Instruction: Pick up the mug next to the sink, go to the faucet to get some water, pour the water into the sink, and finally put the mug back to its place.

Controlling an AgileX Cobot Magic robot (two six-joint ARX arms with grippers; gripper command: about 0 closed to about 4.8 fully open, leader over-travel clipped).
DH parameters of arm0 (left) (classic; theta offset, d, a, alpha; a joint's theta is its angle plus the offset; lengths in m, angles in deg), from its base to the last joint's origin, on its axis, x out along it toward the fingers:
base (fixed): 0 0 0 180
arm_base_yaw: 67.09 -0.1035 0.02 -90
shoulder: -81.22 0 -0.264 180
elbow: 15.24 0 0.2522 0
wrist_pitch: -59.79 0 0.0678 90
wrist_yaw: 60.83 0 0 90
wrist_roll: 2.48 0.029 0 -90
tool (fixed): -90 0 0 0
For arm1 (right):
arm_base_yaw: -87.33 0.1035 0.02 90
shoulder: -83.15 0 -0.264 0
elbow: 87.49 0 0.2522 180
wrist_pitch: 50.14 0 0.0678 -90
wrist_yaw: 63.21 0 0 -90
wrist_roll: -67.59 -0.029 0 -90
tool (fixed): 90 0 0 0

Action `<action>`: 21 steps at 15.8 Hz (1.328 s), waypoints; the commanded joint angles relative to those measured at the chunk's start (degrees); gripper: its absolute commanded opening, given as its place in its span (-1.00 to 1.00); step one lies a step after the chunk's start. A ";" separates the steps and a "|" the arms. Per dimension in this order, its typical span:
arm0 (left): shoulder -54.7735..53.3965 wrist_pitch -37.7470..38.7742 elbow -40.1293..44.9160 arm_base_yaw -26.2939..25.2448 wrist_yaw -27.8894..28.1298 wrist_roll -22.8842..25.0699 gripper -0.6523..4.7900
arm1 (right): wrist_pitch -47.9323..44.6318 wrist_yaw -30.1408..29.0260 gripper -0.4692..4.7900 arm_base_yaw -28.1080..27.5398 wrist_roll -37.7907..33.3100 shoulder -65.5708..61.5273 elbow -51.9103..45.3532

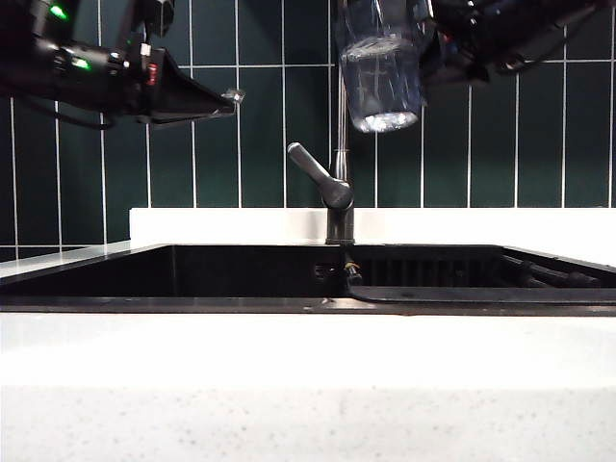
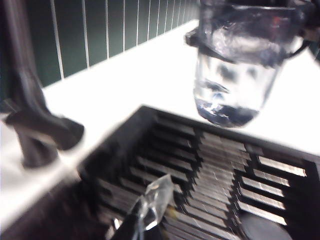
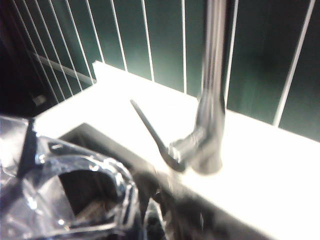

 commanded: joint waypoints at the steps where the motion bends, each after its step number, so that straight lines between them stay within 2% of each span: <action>1: 6.80 -0.44 7.58 3.30 4.02 2.08 -0.78 | -6.10 2.21 -0.85 0.11 0.17 3.56 -6.05; 4: 11.30 -0.35 11.85 7.32 4.70 2.01 -0.78 | -9.40 3.21 -0.85 0.11 -0.02 5.44 -12.11; 7: 16.39 0.37 15.30 9.94 9.05 1.81 -0.78 | -10.84 4.48 -0.85 0.11 -0.04 6.97 -16.02; 13: 24.98 5.29 18.91 10.36 13.16 1.84 -0.78 | -11.85 8.98 -0.85 0.24 3.61 9.49 -21.05; 17: 26.16 9.46 19.02 11.85 12.98 2.56 -0.78 | -4.22 15.69 -0.85 0.31 15.54 12.92 -21.35; 18: 26.18 10.14 19.06 12.55 12.98 3.06 -0.78 | -2.05 18.93 -0.85 0.52 20.22 13.94 -21.35; 21: 26.91 15.34 19.10 15.45 15.28 7.19 -0.78 | 3.80 24.59 -0.85 1.07 29.59 15.69 -21.29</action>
